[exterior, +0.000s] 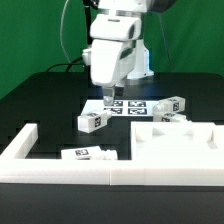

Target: Assemble one leg

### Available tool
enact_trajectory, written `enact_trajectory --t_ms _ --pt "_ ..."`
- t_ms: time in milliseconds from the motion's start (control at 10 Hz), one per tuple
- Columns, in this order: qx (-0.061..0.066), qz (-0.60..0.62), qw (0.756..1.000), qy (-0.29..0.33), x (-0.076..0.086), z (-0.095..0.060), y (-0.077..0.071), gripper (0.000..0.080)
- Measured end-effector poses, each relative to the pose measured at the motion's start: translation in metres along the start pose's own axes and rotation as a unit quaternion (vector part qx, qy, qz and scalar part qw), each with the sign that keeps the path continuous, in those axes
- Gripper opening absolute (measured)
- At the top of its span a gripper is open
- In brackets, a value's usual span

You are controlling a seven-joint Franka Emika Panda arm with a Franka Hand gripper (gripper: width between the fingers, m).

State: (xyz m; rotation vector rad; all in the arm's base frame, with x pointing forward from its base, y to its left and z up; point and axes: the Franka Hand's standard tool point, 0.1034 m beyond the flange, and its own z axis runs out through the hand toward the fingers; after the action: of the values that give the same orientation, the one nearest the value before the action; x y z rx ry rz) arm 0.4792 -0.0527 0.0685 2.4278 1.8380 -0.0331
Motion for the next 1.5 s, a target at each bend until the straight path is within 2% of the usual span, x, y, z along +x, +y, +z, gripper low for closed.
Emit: enact_trajectory --t_ms 400,500,600,800,900,1000,1200,1300,1500 --pt "0.002 0.068 0.998 0.002 0.000 0.002 -0.001 0.0649" --pt "0.008 0.133 0.991 0.006 -0.010 0.005 -0.002 0.0649" --pt "0.009 0.191 0.981 0.007 -0.023 0.004 0.000 0.0649" --pt "0.006 0.292 0.956 0.007 -0.050 0.001 0.007 0.0649" --pt "0.007 0.320 0.947 0.007 -0.056 0.001 0.009 0.0649" --pt "0.008 0.342 0.939 0.008 -0.053 0.002 0.008 0.0649" --pt "0.012 0.424 0.906 0.014 -0.049 0.001 0.008 0.0649" --pt "0.017 0.474 0.880 0.015 -0.049 0.002 0.007 0.0649" --pt "0.039 0.601 0.798 0.005 -0.058 0.011 0.006 0.0649"
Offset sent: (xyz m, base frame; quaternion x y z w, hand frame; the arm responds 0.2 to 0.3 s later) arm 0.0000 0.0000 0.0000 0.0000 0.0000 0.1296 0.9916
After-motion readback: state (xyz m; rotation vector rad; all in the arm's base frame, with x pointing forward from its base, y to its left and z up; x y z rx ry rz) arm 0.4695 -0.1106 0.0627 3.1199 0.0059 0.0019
